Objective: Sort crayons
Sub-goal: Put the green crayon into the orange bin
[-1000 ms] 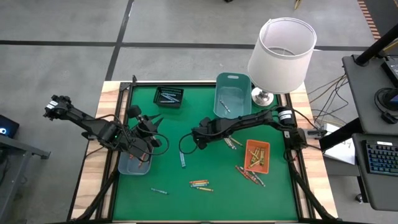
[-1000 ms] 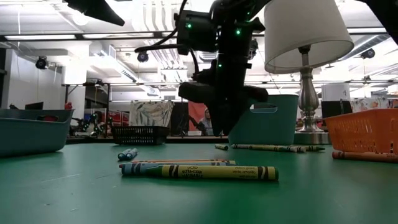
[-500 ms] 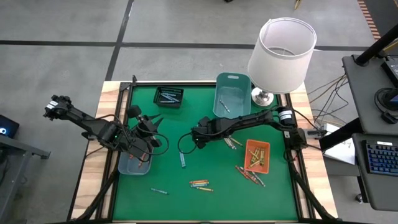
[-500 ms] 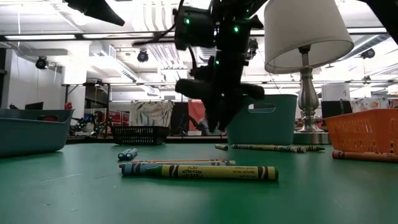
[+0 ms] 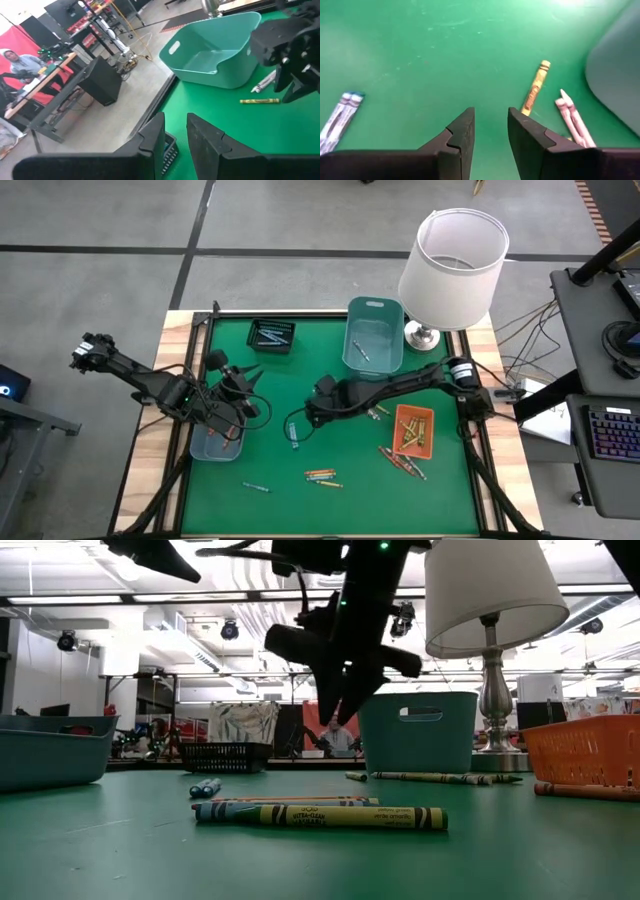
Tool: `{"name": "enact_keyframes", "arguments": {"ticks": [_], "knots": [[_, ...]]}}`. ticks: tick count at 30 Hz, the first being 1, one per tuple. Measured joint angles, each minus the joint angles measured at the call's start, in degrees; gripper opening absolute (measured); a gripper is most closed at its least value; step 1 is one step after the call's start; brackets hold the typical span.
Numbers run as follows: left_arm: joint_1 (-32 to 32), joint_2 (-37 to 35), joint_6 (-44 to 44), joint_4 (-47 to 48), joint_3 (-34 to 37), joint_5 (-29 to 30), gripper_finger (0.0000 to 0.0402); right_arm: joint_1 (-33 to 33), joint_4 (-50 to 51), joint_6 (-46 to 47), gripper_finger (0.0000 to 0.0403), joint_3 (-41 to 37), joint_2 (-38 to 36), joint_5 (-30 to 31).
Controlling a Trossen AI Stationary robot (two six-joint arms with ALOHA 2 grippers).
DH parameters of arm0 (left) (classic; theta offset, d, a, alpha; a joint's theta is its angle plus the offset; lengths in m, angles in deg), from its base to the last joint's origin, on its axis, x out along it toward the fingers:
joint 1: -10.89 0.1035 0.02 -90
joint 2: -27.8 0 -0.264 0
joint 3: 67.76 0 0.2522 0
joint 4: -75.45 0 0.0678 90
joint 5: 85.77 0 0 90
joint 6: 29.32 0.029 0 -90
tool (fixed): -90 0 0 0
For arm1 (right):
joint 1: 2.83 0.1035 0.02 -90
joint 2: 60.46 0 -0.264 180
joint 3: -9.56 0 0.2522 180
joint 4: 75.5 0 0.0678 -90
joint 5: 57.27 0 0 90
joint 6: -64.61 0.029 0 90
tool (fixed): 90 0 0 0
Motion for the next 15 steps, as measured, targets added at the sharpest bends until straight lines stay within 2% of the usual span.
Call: {"name": "enact_keyframes", "arguments": {"ticks": [3, 8, 15], "knots": [[0.00, 0.00, -0.04, 0.02, 0.01, -0.16, 0.0064, 1.15, 1.09, 4.94, 0.0107, -0.79, 0.61, 2.97], [0.00, 0.00, 0.13, 0.04, 0.00, -0.18, 0.0064, 1.01, 1.72, 9.76, 0.0107, -3.27, 1.44, 3.76], [0.01, 0.00, 0.39, 0.46, 0.00, -0.18, 0.0064, -0.31, 1.36, 10.53, 0.0107, -3.67, 4.19, 3.80]]}}
